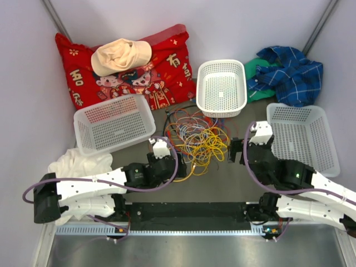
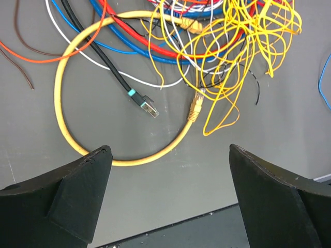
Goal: Untangle the cables
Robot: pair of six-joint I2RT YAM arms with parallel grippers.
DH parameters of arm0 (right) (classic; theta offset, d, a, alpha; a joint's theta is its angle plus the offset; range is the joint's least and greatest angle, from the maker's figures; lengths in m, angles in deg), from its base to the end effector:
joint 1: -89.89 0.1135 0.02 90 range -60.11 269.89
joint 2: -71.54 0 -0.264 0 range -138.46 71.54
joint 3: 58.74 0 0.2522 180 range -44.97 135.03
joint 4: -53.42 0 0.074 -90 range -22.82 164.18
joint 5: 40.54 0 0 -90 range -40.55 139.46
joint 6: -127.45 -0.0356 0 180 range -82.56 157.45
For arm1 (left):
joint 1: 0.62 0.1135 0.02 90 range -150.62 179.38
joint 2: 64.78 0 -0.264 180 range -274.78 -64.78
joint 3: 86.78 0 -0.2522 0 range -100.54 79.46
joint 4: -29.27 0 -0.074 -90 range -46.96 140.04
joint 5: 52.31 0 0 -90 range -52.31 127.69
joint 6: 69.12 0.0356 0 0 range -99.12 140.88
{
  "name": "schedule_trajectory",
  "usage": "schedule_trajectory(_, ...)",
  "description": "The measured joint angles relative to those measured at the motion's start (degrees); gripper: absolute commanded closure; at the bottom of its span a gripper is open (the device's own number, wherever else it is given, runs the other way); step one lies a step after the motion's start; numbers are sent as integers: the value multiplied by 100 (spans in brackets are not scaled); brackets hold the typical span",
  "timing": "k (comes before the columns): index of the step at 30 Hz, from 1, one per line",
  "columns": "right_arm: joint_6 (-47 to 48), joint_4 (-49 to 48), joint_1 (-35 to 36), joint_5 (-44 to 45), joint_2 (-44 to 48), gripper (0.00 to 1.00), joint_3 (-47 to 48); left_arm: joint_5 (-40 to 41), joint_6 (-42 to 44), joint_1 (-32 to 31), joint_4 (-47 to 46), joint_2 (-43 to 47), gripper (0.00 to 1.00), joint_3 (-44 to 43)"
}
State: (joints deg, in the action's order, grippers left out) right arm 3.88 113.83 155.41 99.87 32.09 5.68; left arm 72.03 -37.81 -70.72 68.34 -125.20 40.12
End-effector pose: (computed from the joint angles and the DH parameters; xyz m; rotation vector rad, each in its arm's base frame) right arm 0.0762 0.1011 0.3316 -0.0795 1.9513 0.1651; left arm 0.0908 -0.1917 0.2361 -0.0529 2.2600 -0.5098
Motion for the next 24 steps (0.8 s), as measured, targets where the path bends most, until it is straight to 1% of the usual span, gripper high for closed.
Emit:
schedule_trajectory(3,144,-382,0,-109,129,1,-264,90,42,0,-20,0,1,0)
schedule_trajectory(8,566,-1178,0,-225,319,1,-787,315,459,26,-74,0,1,-83)
schedule_trajectory(11,831,-1497,-33,-289,122,1,-782,396,662,118,-46,-31,1,-337)
schedule_trajectory(13,890,-1552,-164,-431,-225,1,-726,428,710,162,-44,-48,1,-520)
schedule_trajectory(15,813,-1515,-566,-745,-734,1,-616,433,745,181,-46,-44,1,-638)
schedule_trajectory(17,684,-1495,-1095,-1119,-1207,1,-520,431,743,181,-35,-37,1,-654)
schedule_trajectory(19,518,-1460,-1729,-1672,-1585,1,-501,433,715,184,87,-33,1,-654)
schedule_trajectory(21,437,-1429,-2009,-1836,-1722,1,-485,433,643,192,190,-31,1,-651)
schedule_trajectory(24,490,-1497,-2059,-1902,-1762,1,-398,431,551,223,326,-26,1,-649)
